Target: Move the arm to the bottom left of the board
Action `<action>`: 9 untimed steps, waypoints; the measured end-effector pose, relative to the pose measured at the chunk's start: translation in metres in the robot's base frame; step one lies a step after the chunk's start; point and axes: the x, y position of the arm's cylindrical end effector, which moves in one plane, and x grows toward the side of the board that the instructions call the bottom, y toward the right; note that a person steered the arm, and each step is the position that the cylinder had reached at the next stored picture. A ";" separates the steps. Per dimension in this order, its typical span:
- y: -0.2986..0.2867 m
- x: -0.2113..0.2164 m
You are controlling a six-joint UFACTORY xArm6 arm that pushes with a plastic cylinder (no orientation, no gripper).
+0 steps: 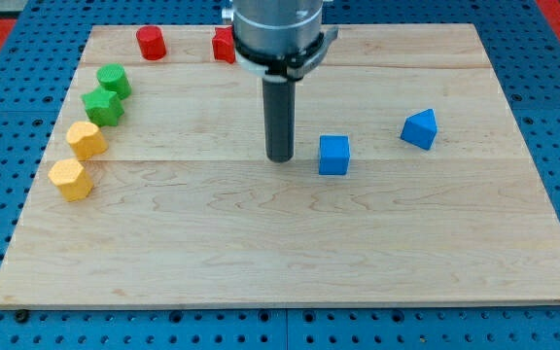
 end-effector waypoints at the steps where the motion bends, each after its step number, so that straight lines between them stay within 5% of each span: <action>1: 0.013 -0.032; 4: 0.096 0.035; 5: 0.093 -0.002; 7: 0.128 -0.010; 9: 0.092 -0.057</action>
